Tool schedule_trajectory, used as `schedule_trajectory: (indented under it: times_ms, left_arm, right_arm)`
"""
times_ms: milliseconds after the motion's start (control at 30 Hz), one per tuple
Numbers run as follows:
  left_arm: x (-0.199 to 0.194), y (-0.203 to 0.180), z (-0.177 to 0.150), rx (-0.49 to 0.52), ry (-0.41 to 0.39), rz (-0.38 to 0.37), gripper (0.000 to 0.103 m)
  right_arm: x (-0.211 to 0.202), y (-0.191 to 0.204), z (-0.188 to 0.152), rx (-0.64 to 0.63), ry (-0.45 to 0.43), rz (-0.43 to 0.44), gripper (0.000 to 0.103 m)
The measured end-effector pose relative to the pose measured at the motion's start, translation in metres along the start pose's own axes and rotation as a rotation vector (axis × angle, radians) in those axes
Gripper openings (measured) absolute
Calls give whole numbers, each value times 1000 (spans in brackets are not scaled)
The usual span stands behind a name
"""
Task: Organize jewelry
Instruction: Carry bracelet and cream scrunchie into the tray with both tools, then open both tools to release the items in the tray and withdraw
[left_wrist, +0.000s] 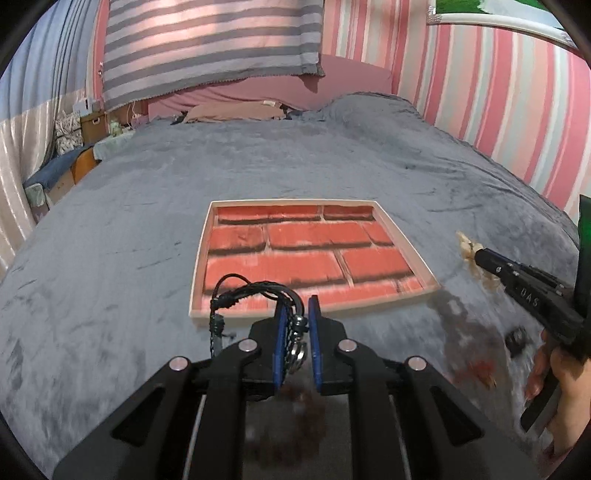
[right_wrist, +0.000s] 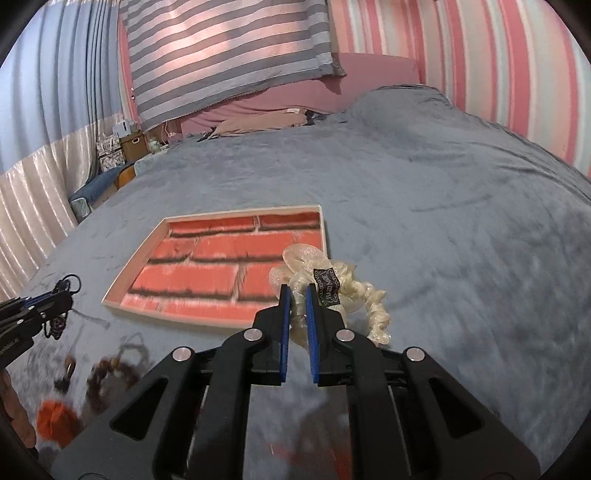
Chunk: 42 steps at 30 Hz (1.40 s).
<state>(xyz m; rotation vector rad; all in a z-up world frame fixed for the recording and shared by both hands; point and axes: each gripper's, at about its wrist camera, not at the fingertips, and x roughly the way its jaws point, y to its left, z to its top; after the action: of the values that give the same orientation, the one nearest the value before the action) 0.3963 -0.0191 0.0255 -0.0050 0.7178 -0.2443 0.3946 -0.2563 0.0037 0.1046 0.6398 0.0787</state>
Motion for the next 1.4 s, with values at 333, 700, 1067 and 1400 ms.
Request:
schedule_trajectory:
  times_ms: [333, 700, 1067, 1400]
  left_arm:
    - [119, 30, 58, -13, 86, 96, 12]
    - [217, 48, 87, -23, 247, 154, 12]
    - [254, 52, 79, -30, 341, 157, 12]
    - [231, 52, 80, -48, 330, 145, 25]
  right_arm:
    - [116, 15, 49, 5, 98, -11, 9]
    - [206, 33, 68, -69, 295, -98, 9]
    - [238, 20, 54, -31, 389, -92, 9]
    - [201, 13, 61, -5, 318, 7, 49]
